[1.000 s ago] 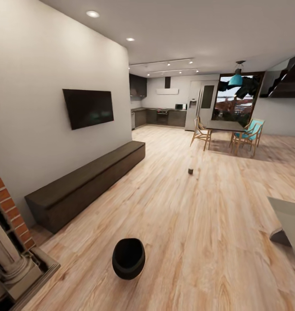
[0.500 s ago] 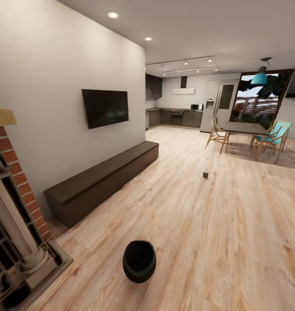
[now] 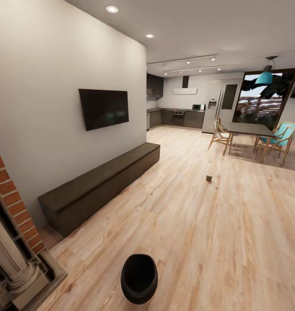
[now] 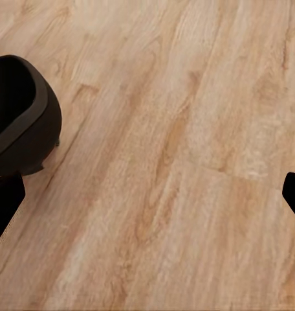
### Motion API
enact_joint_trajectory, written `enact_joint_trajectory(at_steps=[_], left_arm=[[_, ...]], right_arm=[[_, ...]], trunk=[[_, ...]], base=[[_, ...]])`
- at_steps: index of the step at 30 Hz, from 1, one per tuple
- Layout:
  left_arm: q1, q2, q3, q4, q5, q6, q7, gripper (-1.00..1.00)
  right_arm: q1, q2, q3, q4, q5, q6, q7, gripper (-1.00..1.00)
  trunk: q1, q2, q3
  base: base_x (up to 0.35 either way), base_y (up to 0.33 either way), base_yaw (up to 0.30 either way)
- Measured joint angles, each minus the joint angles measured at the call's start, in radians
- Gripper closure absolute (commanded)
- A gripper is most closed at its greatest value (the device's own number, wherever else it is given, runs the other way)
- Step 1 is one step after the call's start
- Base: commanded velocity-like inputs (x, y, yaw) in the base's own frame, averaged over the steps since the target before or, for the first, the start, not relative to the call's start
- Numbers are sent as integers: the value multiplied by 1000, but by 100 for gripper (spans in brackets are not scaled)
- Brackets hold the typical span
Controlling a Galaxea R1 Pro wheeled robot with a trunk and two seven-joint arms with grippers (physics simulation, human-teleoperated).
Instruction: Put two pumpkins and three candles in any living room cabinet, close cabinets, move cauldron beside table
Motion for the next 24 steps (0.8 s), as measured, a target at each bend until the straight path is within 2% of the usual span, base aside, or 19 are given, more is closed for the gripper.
enact_joint_trajectory(at_steps=[8,18,24], left_arm=[[0,0,0,0,0,0,0,-100],[0,0,1,0,1,0,0,-100],[0,0,0,0,1,0,0,-100]], right_arm=[[0,0,0,0,0,0,0,-100],[0,0,0,0,0,-1,0,-100],[0,0,0,0,0,-1,-1,-100]], trunk=[[0,0,0],[0,0,0],[0,0,0]], base=[[318,38,0],[297,198,4],[301,152,163]])
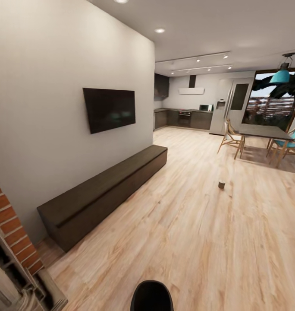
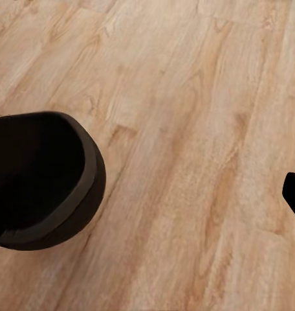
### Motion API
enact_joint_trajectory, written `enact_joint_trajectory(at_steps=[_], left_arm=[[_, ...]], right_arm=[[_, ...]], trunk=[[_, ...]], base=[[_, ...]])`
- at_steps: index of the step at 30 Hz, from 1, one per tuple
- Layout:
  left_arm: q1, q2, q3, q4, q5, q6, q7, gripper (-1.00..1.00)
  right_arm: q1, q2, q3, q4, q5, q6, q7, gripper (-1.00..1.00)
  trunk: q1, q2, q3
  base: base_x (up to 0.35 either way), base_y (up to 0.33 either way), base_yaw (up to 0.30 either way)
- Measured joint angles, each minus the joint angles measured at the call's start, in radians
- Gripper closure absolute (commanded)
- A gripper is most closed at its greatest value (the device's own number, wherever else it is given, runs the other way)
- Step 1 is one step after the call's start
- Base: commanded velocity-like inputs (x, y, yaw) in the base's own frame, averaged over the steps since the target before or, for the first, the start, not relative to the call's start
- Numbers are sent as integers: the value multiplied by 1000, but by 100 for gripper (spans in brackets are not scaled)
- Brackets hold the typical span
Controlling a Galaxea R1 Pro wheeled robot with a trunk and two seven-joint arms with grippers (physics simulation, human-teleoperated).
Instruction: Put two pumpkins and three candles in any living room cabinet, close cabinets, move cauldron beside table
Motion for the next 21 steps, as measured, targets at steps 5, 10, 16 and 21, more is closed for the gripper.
enact_joint_trajectory(at_steps=[5,10,16,21], left_arm=[[0,0,0,0,0,0,0,-100],[0,0,0,0,0,0,0,-100],[0,0,1,-9,1,-1,-4,-100],[0,-20,2,-28,2,12,5,-100]], right_arm=[[0,0,0,0,0,0,0,-100],[0,0,1,4,2,0,0,-100],[0,-3,-2,29,-1,0,0,-100],[0,-2,-2,26,-1,-1,0,-100]], trunk=[[0,0,0],[0,0,0],[1,0,0],[20,-35,-16]], base=[[307,114,184],[310,17,20],[122,1,1],[1,0,0]])
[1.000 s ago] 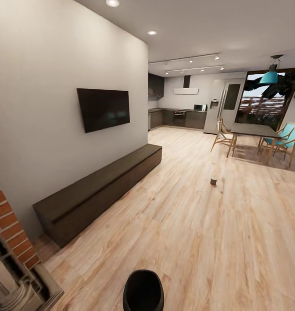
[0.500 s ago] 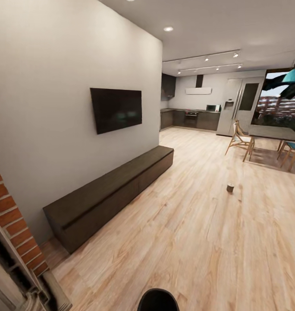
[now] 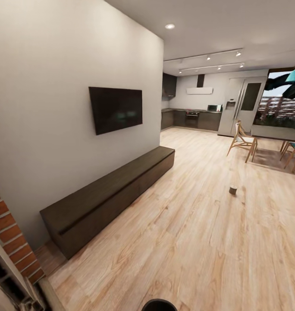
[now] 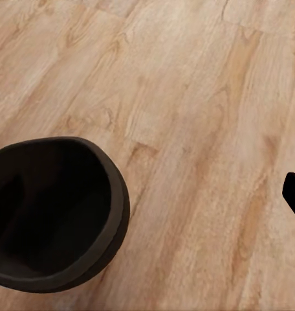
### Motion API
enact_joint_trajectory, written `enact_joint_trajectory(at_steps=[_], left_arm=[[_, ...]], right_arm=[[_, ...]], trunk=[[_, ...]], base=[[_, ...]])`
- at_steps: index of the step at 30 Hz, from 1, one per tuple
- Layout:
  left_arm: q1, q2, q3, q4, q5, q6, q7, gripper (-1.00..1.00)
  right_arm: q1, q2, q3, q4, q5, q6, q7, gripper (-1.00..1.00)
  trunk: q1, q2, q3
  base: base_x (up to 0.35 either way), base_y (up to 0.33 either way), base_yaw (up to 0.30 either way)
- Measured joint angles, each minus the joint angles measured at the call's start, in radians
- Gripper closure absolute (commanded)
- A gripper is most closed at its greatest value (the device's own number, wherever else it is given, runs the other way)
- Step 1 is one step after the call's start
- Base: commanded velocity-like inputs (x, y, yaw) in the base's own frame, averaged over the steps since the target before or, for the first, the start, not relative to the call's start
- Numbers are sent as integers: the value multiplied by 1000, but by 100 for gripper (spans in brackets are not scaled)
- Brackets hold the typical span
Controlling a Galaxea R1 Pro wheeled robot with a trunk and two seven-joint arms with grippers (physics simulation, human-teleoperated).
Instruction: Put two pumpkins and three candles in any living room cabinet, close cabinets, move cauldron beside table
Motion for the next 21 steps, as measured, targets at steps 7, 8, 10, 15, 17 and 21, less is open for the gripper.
enact_joint_trajectory(at_steps=[7,8,10,15,17,21], left_arm=[[-13,-24,1,-257,-14,366,2,-100],[-20,-30,-1,-304,-16,411,3,-100],[-55,-40,-2,-368,-17,487,21,-100],[-217,-84,-5,-408,-17,711,189,-100],[-292,-95,-4,-405,-15,784,221,-100],[-404,-126,-5,-339,-14,882,242,-100]], right_arm=[[-16,5,-1,-148,-6,87,-10,-100],[-36,6,-1,-174,-7,131,-12,-100],[-98,6,0,-205,-6,242,-16,-100],[-273,31,-1,-225,-1,501,-27,-100],[-358,37,-1,-223,-4,597,-70,-100],[-491,41,-2,-220,-17,908,-174,-100]], trunk=[[27,-49,-22],[31,-56,-25],[38,-70,-31],[58,-105,-46],[65,-119,-53],[81,-147,-65]], base=[[0,0,0],[0,0,0],[0,0,0],[0,0,0],[0,0,0],[0,0,0]])
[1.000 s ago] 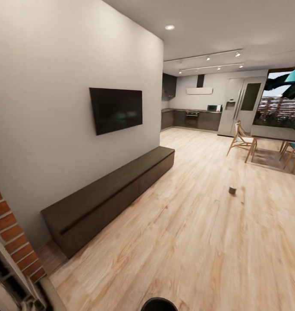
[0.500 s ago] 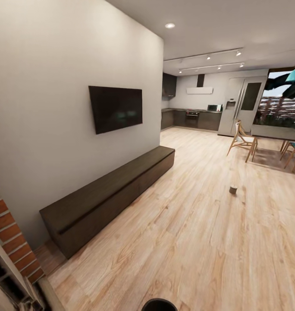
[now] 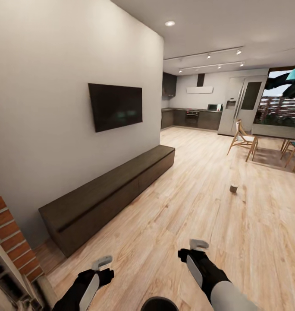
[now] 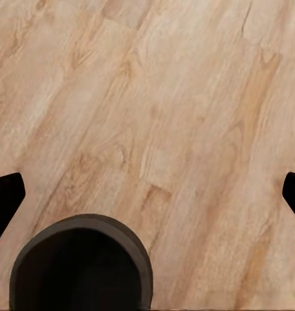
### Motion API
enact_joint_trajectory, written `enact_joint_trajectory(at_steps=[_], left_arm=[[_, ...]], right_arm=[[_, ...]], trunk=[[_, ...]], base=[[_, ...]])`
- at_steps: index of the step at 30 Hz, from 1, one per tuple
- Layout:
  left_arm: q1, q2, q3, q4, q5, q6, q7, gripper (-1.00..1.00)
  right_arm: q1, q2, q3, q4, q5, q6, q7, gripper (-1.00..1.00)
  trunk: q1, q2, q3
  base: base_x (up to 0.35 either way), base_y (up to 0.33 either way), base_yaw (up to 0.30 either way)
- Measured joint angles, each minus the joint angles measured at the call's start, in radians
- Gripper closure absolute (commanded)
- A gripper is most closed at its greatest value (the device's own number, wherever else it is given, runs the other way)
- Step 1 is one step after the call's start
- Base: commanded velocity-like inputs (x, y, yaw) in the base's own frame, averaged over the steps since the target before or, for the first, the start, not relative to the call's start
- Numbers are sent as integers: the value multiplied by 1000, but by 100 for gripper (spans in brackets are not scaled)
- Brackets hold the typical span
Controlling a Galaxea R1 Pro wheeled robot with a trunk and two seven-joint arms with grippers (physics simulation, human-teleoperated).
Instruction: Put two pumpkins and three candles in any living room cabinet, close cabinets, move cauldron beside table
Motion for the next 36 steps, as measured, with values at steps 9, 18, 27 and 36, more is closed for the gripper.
enact_joint_trajectory(at_steps=[9,18,27,36], left_arm=[[-32,4,-5,1,-1,19,-14,-100],[130,13,-53,-434,-9,73,-6,-100],[137,9,-88,-365,-14,163,-5,-100],[138,9,-89,-360,-15,226,-2,-100]], right_arm=[[-36,41,0,7,-16,179,-24,-100],[139,65,39,-397,-15,181,-142,-100],[285,65,118,-475,-20,173,-158,-100],[288,65,119,-409,-34,168,-155,-100]], trunk=[[35,-63,-28],[69,-126,-57],[104,-189,-85],[138,-252,-113]], base=[[0,0,0],[0,0,0],[0,0,0],[0,0,0]])
